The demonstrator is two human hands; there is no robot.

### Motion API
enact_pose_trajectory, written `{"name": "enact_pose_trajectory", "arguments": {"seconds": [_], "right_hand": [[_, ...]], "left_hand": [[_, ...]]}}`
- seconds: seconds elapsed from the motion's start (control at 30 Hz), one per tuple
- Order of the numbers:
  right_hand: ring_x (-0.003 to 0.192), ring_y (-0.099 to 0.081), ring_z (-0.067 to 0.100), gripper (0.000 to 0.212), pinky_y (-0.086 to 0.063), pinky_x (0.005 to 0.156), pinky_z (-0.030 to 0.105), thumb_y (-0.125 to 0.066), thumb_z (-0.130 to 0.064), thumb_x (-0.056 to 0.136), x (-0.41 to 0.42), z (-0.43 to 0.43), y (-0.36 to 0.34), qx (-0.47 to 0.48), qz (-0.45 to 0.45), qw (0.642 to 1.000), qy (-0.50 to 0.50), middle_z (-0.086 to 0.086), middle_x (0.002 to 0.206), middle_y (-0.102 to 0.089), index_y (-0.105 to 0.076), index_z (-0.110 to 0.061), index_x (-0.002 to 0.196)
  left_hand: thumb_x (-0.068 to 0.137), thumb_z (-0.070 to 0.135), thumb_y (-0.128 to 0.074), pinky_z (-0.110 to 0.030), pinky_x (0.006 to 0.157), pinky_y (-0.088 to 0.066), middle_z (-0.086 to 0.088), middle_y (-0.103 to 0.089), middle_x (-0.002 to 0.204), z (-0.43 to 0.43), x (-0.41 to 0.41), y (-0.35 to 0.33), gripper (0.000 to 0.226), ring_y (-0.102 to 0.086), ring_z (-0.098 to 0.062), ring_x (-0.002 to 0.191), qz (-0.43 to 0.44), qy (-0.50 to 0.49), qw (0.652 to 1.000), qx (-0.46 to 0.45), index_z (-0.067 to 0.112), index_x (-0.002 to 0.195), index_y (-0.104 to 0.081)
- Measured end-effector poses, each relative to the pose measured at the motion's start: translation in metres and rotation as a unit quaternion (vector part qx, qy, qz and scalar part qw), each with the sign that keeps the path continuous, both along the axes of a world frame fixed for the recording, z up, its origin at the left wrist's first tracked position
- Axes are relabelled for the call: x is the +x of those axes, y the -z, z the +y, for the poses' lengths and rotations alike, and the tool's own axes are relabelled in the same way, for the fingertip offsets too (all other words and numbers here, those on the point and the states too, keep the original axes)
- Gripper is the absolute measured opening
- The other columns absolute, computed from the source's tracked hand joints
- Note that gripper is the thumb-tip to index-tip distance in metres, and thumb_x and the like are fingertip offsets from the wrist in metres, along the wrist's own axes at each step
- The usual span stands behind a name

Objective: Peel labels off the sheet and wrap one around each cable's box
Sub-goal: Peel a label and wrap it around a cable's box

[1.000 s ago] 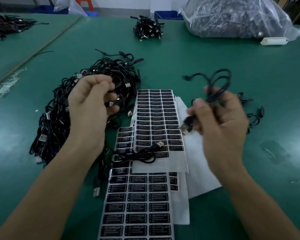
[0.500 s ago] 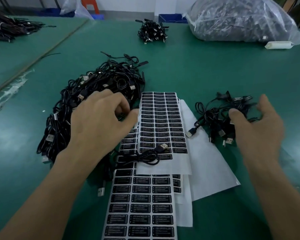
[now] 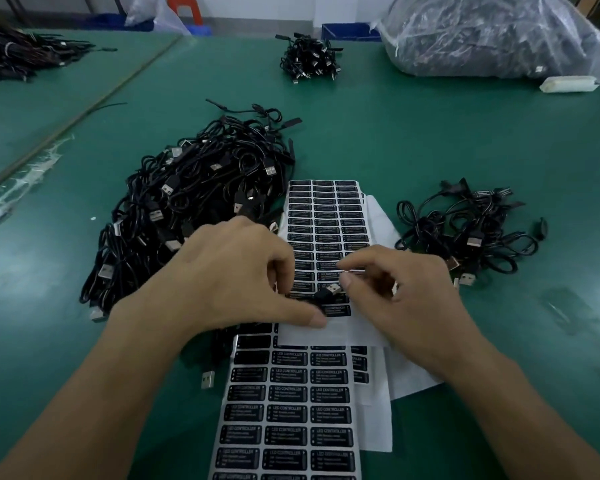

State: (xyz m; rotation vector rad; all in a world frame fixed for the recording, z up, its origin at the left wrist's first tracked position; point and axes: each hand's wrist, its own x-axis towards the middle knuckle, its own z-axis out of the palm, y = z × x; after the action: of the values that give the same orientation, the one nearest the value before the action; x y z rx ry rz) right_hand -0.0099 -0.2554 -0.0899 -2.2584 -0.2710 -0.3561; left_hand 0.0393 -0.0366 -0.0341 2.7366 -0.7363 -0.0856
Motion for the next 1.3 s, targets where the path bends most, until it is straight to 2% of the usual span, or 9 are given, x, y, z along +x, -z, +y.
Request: {"name": "enact_pose_trajectory", "arguments": {"seconds": [0.2,0.3,0.5,0.67,0.83,0.93,1.03,1.17,1.3], "right_hand": [[0.056,-0.054,0.012,0.009,-0.043,0.052,0.015,-0.069,-0.021,0.092,0.002,-0.004,0.001,0.042,0.027,0.999,0.011,-0.010,0.071,-0.064,-0.074,-0.028,0.094],[0.053,-0.053,0.013,0.006,-0.046,0.051,0.028,-0.068,-0.028,0.092,0.003,-0.004,0.003,0.020,0.065,0.998,0.004,-0.006,0.068,-0.065,-0.072,-0.032,0.095],[0.064,-0.056,0.005,0.025,-0.047,0.059,0.026,-0.063,-0.049,0.086,0.003,0.001,0.001,-0.039,0.075,0.996,0.018,-0.013,0.068,-0.061,-0.071,-0.034,0.105],[0.077,-0.056,0.001,0.041,-0.039,0.068,0.011,-0.055,-0.058,0.083,-0.002,0.007,-0.008,0.037,0.029,0.999,-0.026,-0.020,0.085,-0.062,-0.071,-0.034,0.112],[0.097,-0.060,0.006,0.053,-0.042,0.075,0.015,-0.066,-0.061,0.078,-0.003,0.012,-0.008,0.055,0.033,0.996,-0.062,-0.019,0.104,-0.064,-0.066,-0.033,0.123],[0.104,-0.061,0.007,0.035,-0.049,0.081,0.027,-0.069,-0.053,0.080,-0.002,0.019,-0.007,0.061,0.019,0.996,-0.066,-0.017,0.106,-0.062,-0.072,-0.031,0.107],[0.100,-0.063,0.008,0.007,-0.053,0.081,0.028,-0.072,-0.036,0.087,-0.001,0.021,-0.004,0.091,0.021,0.992,-0.079,-0.016,0.102,-0.062,-0.074,-0.033,0.094],[0.074,-0.064,0.005,0.011,-0.055,0.068,0.023,-0.071,-0.025,0.092,0.000,0.016,-0.005,0.173,0.050,0.981,-0.073,-0.011,0.084,-0.071,-0.075,-0.035,0.092],[0.066,-0.064,0.010,0.020,-0.054,0.063,0.021,-0.068,-0.022,0.093,0.003,0.008,-0.007,0.224,0.025,0.974,-0.024,-0.008,0.073,-0.072,-0.074,-0.040,0.088]], "left_hand": [[0.064,0.079,-0.066,-0.025,0.054,-0.036,0.016,-0.064,0.066,0.003,0.002,0.008,0.050,-0.057,-0.001,0.060,0.065,0.003,0.998,0.019,0.029,0.065,-0.063],[0.070,0.077,-0.054,-0.022,0.047,-0.041,0.010,-0.062,0.060,-0.003,-0.001,0.005,0.052,-0.047,-0.002,0.045,0.030,-0.014,0.990,-0.140,0.026,0.067,-0.062],[0.103,0.038,-0.052,-0.018,0.033,-0.035,0.006,-0.055,0.049,-0.008,-0.002,-0.004,0.031,-0.045,-0.006,0.034,0.001,-0.100,0.825,-0.557,0.023,0.076,-0.051],[0.104,0.035,-0.050,-0.022,0.037,-0.044,0.000,-0.062,0.054,-0.016,-0.003,0.002,0.030,-0.058,-0.014,0.040,0.092,-0.114,0.780,-0.609,0.017,0.080,-0.052],[0.093,0.041,-0.053,-0.021,0.041,-0.051,-0.002,-0.067,0.059,-0.034,-0.010,0.001,0.030,-0.064,-0.014,0.046,0.206,-0.092,0.712,-0.665,0.023,0.072,-0.067],[0.085,0.043,-0.054,-0.018,0.042,-0.052,-0.001,-0.068,0.062,-0.037,-0.012,-0.001,0.030,-0.065,-0.012,0.047,0.259,-0.066,0.664,-0.698,0.016,0.078,-0.063],[0.086,0.042,-0.054,-0.016,0.043,-0.051,0.000,-0.067,0.062,-0.036,-0.010,0.001,0.032,-0.066,-0.010,0.049,0.257,-0.065,0.660,-0.703,0.010,0.083,-0.057],[0.099,0.037,-0.055,-0.017,0.044,-0.049,0.002,-0.065,0.061,-0.028,-0.004,0.004,0.027,-0.063,-0.010,0.049,0.172,-0.128,0.665,-0.716,0.016,0.081,-0.054],[0.102,0.040,-0.056,-0.020,0.035,-0.036,0.007,-0.052,0.051,-0.018,0.002,0.012,0.034,-0.046,-0.010,0.036,0.030,-0.217,0.725,-0.654,0.021,0.075,-0.046]]}}
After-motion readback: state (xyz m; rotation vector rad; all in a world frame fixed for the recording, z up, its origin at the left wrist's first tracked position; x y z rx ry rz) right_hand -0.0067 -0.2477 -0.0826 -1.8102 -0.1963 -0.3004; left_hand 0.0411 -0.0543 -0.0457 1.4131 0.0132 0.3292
